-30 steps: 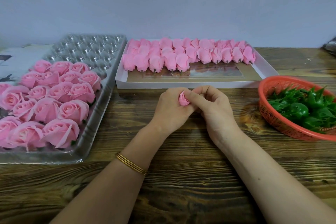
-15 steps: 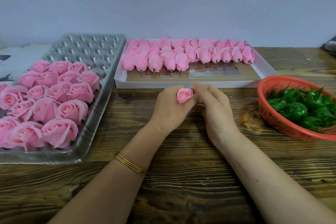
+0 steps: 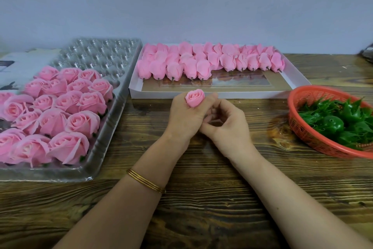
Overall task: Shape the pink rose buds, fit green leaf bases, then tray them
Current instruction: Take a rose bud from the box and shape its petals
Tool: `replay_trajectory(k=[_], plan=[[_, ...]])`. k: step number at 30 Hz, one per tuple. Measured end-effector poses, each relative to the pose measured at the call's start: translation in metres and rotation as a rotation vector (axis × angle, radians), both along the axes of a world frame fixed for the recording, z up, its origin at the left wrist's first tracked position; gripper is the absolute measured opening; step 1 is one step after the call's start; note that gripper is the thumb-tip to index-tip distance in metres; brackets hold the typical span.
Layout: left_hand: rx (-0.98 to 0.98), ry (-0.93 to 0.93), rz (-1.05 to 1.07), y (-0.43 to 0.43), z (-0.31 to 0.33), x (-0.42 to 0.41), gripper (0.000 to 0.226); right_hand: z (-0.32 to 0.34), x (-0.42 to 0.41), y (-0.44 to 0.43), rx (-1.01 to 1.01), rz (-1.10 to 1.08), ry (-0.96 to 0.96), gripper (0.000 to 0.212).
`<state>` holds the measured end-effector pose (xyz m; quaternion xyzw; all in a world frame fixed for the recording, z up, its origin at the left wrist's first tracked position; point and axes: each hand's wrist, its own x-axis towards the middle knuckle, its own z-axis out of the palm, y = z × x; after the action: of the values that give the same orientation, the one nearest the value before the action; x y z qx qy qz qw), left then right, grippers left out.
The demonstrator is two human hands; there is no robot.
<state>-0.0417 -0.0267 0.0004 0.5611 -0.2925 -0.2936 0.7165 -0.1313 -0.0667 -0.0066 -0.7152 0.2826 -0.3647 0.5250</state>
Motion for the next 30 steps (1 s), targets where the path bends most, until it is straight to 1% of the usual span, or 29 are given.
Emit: replay_trajectory(k=[2, 6, 11, 16, 17, 19, 20, 22, 23, 26, 30], plan=[[-0.011, 0.023, -0.010, 0.000, 0.001, -0.001, 0.038, -0.001, 0.000, 0.000, -0.042, -0.031, 0.001, 0.026], [-0.005, 0.031, -0.054, 0.001, 0.003, -0.003, 0.030, -0.003, -0.001, 0.000, -0.093, -0.066, 0.018, 0.031], [0.020, 0.029, -0.102, 0.003, 0.005, 0.000, 0.029, -0.002, -0.002, -0.002, -0.095, -0.057, 0.011, 0.029], [0.044, 0.049, -0.209, 0.006, 0.009, 0.005, 0.015, 0.002, -0.005, -0.005, -0.018, 0.085, -0.010, 0.027], [0.050, 0.049, -0.233, 0.007, 0.010, 0.006, 0.013, 0.004, -0.006, -0.006, 0.000, 0.128, -0.017, 0.023], [0.058, 0.035, -0.273, 0.008, 0.012, 0.008, 0.013, 0.006, -0.009, -0.008, 0.062, 0.211, -0.033, 0.007], [0.058, 0.026, -0.283, 0.008, 0.012, 0.008, 0.013, 0.006, -0.010, -0.009, 0.094, 0.234, -0.042, 0.005], [0.062, 0.015, -0.278, 0.008, 0.012, 0.008, 0.013, 0.006, -0.011, -0.010, 0.138, 0.259, -0.050, 0.010], [0.063, 0.016, -0.268, 0.008, 0.012, 0.007, 0.013, 0.007, -0.011, -0.009, 0.146, 0.258, -0.052, 0.009], [0.064, 0.039, -0.223, 0.007, 0.011, 0.004, 0.016, 0.005, -0.007, -0.007, 0.117, 0.193, -0.049, 0.021], [0.077, 0.068, -0.175, 0.007, 0.011, 0.002, 0.019, 0.000, -0.003, -0.005, -0.016, 0.036, 0.010, 0.025]])
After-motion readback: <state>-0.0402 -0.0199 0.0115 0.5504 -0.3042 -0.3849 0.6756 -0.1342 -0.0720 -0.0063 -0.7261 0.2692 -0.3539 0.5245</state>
